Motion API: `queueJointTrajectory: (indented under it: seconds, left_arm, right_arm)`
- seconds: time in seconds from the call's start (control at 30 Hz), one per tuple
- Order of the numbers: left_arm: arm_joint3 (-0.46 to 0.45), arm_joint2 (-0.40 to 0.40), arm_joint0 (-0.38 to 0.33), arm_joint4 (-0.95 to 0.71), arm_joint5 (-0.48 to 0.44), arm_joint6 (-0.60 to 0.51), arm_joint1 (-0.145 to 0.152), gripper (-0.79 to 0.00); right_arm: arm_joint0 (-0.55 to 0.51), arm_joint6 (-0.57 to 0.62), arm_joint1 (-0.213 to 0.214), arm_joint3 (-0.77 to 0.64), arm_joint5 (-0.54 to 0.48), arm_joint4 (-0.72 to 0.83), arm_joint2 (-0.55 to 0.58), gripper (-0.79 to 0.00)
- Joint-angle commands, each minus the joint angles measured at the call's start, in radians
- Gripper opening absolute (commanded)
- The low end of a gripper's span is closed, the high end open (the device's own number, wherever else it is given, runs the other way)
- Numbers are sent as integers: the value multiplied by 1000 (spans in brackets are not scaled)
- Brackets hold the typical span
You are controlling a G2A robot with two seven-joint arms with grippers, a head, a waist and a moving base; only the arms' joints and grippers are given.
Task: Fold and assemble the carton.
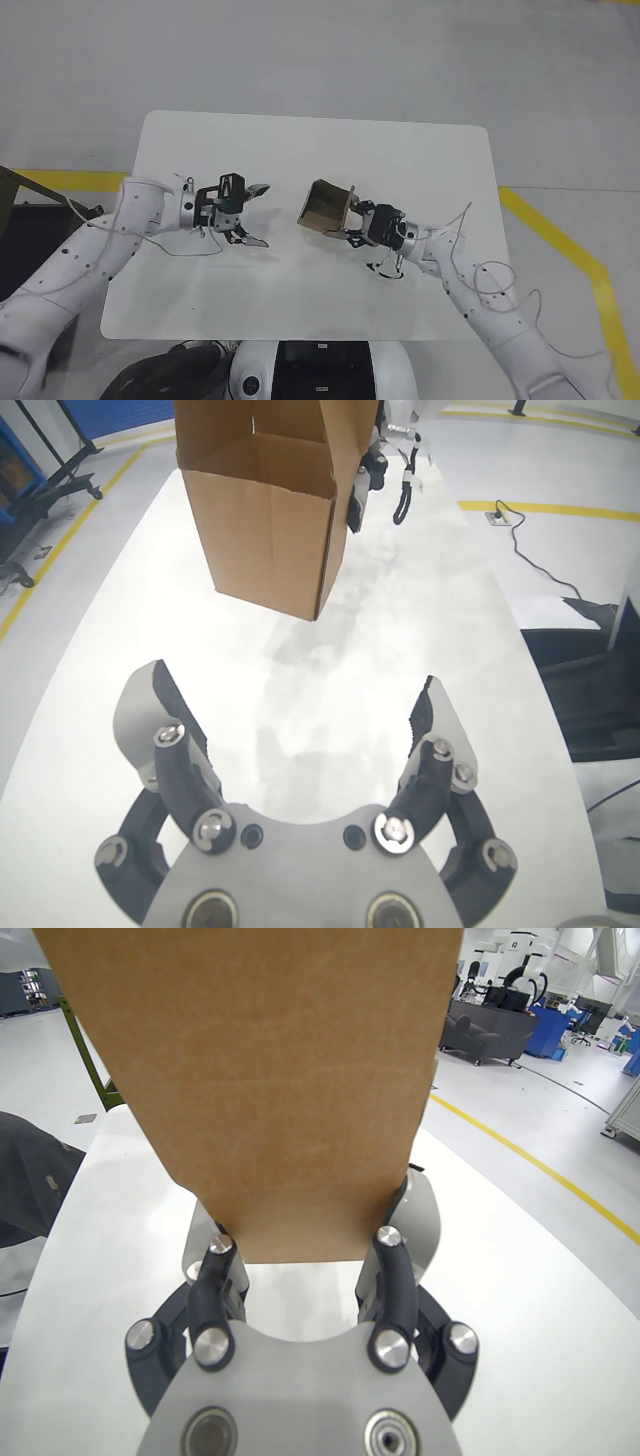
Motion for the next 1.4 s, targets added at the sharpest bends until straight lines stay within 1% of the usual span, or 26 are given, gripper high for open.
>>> queueJointTrajectory:
  seconds: [0.0, 0.13, 0.27, 0.37, 0.53, 0.67, 0.8, 0.93, 1.2, 1.37]
  left_arm:
    - [11, 90, -70, -4, 0, 64, 3, 0]
    - [38, 221, -175, 24, 0, 163, -6, 0]
    - [85, 345, -258, 36, 0, 205, -33, 0]
    - [131, 413, -311, 8, 0, 240, -58, 0]
    - [171, 492, -380, -4, 0, 283, -97, 0]
    - [204, 539, -413, 7, 0, 299, -125, 0]
    - [233, 581, -438, 16, 0, 315, -145, 0]
    - [252, 581, -441, 27, 0, 337, -159, 0]
    - [257, 581, -431, 16, 0, 337, -176, 0]
    - [255, 581, -431, -36, 0, 337, -175, 0]
  right_arm:
    - [-23, 23, 7, -41, -13, -3, 9, -422]
    - [-45, 60, 11, -85, -29, 13, 11, -416]
    - [-49, 86, 11, -109, -24, 27, 11, -400]
    - [-52, 97, 13, -122, -20, 26, 10, -400]
    - [-51, 120, 11, -128, -16, 19, -7, -397]
    - [-46, 124, 8, -123, -9, 24, -17, -400]
    - [-43, 121, 8, -119, -5, 25, -19, -400]
    - [-42, 122, 8, -120, -3, 28, -22, -397]
    - [-42, 108, 6, -117, 8, 50, -26, -397]
    - [-44, 77, 4, -108, 3, 74, -29, -391]
